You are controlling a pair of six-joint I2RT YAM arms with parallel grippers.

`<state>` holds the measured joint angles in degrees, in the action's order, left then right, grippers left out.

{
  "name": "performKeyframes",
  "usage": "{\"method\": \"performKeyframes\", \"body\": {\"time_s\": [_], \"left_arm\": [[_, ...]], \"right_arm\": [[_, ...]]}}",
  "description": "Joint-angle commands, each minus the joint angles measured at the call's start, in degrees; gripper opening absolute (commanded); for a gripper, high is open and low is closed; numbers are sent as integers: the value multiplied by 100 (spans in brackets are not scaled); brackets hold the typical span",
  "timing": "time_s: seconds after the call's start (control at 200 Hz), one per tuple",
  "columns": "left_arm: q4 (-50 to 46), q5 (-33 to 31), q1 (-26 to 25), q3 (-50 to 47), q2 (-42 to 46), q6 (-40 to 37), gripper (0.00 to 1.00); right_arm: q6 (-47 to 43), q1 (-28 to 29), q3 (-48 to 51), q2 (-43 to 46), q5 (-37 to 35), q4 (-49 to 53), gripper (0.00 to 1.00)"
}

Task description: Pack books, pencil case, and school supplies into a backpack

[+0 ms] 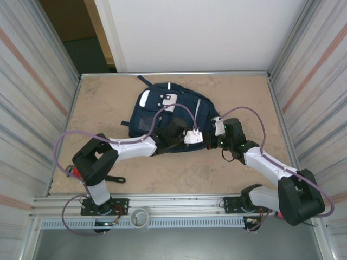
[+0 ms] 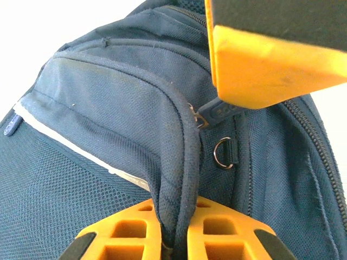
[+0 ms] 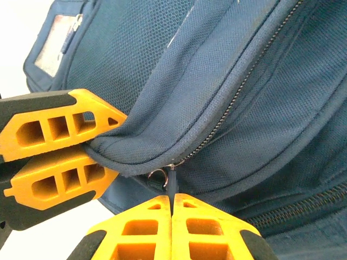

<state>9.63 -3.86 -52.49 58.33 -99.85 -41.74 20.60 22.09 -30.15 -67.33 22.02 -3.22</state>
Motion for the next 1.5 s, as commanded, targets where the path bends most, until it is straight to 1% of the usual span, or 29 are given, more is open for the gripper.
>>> {"method": "performKeyframes", "body": {"time_s": [0.0, 0.215, 0.396, 0.761, 0.832, 0.907, 0.997, 1.072, 1.227, 1.368, 1.498], "left_arm": [[-38, 660, 42, -143, 402, 367, 0], [52, 1044, 151, -286, 668, 629, 0], [48, 1124, 160, -278, 713, 685, 0], [92, 1235, 178, -295, 757, 820, 0], [75, 1223, 186, -306, 761, 814, 0], [66, 1177, 195, -330, 779, 807, 0], [49, 1117, 226, -395, 842, 815, 0], [48, 1085, 269, -488, 916, 855, 0], [26, 1058, 361, -725, 1035, 1050, 0], [54, 964, 438, -1004, 1172, 1186, 0], [192, 916, 624, -1304, 1381, 1307, 0]], "right_arm": [[126, -29, 95, -99, 200, -273, 3], [257, -16, 153, -235, 315, -548, 8], [275, 97, 182, -262, 323, -697, 14], [269, 241, 284, -316, 130, -850, 18], [288, 261, 283, -318, 80, -868, 16], [281, 261, 261, -292, -39, -798, 8], [209, 220, 229, -148, -373, -512, 0], [198, 105, 201, -13, -626, -257, 0], [214, -102, 76, 124, -900, 143, 0], [162, -117, -212, 14, -1312, 605, 0], [110, -126, -499, -146, -1674, 983, 0]]}}
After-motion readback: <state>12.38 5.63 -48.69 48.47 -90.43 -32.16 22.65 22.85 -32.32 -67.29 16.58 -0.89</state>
